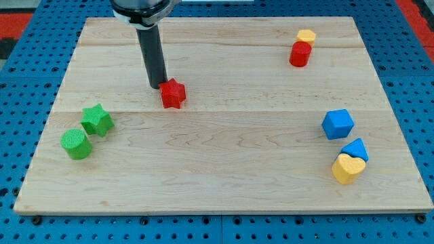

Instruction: Put the red star parallel to green star

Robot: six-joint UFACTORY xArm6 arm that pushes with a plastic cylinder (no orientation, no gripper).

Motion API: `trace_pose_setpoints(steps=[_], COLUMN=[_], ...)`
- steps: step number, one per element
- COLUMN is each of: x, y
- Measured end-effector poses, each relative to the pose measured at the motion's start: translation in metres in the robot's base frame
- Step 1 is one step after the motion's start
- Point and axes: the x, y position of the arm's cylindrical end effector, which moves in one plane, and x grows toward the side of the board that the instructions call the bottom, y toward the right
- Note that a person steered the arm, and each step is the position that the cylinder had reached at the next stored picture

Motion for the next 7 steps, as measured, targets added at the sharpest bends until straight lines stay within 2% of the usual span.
trace_pose_setpoints(steps=[2,3,4,5,6,7], x=[-0.026,0.019,0.044,0.047,0.035,-0.001], y=[0.04,0.039,-0.008,-0.032,-0.025,-0.023])
